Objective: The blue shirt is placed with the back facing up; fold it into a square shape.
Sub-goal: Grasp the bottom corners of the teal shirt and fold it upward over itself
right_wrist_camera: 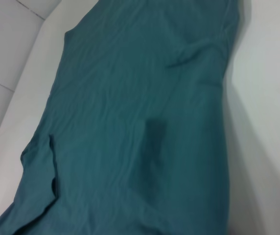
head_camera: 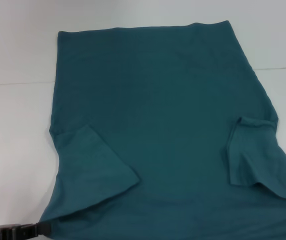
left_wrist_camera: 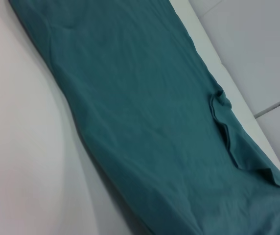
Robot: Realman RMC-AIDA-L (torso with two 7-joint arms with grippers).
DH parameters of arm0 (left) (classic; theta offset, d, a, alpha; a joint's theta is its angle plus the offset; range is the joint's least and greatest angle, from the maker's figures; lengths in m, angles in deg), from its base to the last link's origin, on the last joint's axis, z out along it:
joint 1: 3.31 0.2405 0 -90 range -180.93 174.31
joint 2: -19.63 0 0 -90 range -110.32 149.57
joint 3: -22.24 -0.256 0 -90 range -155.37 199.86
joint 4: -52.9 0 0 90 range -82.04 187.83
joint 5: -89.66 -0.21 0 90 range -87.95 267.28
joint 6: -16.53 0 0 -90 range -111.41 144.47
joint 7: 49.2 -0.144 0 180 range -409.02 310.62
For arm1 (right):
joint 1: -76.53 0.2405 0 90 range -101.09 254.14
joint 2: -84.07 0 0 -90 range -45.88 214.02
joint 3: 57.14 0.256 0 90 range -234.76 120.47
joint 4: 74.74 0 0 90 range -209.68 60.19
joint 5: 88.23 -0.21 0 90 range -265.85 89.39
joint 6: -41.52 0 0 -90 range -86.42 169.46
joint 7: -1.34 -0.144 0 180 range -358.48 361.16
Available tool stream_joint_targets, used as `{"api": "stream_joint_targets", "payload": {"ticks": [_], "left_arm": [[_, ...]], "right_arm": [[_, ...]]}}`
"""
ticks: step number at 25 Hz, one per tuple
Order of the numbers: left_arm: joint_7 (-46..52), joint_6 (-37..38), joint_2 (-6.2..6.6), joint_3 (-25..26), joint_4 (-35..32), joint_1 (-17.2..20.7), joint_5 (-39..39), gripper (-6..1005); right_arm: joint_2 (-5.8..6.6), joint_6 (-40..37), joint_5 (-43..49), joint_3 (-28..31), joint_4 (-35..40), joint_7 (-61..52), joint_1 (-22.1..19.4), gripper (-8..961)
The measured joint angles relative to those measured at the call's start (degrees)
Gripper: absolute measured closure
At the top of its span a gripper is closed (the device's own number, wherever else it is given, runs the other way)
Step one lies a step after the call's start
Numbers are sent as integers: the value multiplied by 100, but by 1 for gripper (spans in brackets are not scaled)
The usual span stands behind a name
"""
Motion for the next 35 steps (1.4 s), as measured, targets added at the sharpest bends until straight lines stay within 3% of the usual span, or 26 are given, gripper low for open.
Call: {"api": "stream_joint_targets", "payload": {"ticks": [12, 17, 23, 27, 28, 35], "left_arm": [[-24, 108, -33, 127, -11, 106, 30, 983], [-1, 115, 42, 238, -16, -29, 45, 981], [15, -25, 241, 384, 63, -542, 387, 982], [-21, -351, 339, 377, 208, -821, 626, 982], [-130, -723, 369, 375, 330, -1019, 873, 982], [-722, -1916, 339, 333, 832, -1467, 1770, 982]], "right_arm": [[24, 11, -34, 93, 52, 11, -173, 918], [-20, 27, -58, 361, 56, 11, -112, 917], [-69, 194, -521, 530, 46, 68, 188, 916], [-170, 607, -748, 514, 35, 96, 543, 916], [-209, 704, -803, 511, 34, 114, 633, 916], [-493, 1600, -1239, 486, -6, 489, 1299, 915]]}}
